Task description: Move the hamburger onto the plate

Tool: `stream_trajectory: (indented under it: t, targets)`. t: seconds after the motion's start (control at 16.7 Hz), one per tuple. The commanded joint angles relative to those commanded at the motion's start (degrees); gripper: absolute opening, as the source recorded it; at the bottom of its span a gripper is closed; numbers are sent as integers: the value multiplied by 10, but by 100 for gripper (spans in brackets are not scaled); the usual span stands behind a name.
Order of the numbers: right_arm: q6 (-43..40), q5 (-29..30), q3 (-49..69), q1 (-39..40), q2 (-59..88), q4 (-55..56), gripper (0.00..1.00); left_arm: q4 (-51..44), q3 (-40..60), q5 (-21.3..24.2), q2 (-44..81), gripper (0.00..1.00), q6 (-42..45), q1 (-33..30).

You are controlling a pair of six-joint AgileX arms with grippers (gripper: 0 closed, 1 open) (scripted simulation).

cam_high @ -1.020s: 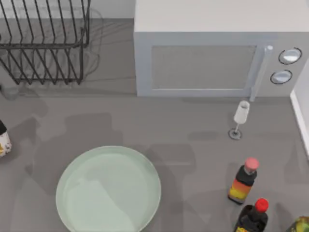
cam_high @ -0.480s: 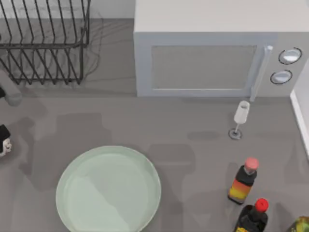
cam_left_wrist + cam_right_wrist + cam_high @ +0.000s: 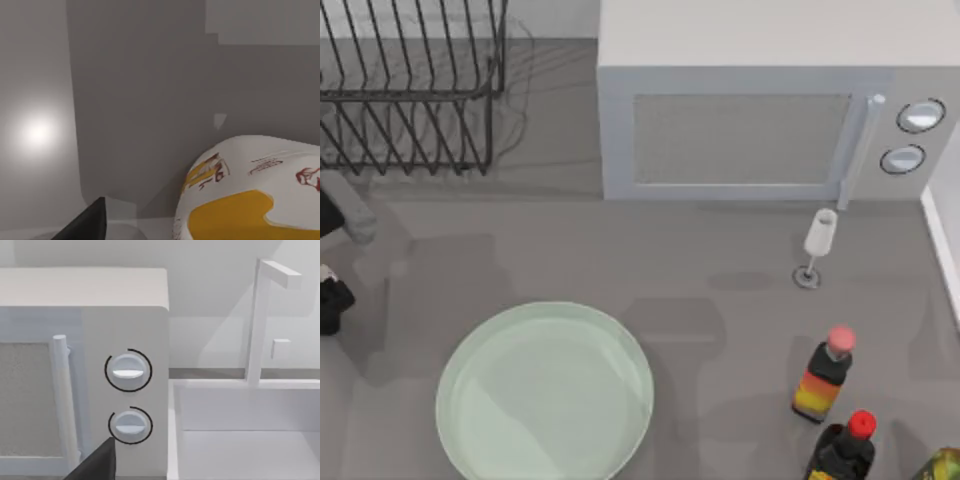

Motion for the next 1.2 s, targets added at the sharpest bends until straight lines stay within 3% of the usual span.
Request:
stream_trajectory:
  t: [0.12,0.9,1.2]
  targets:
    - [0,0,0,0,0,0,100,0,0,0,0,100,0,0]
    - [0,0,0,0,0,0,100,0,0,0,0,2,0,0]
    - [0,0,0,0,0,0,100,0,0,0,0,0,0,0]
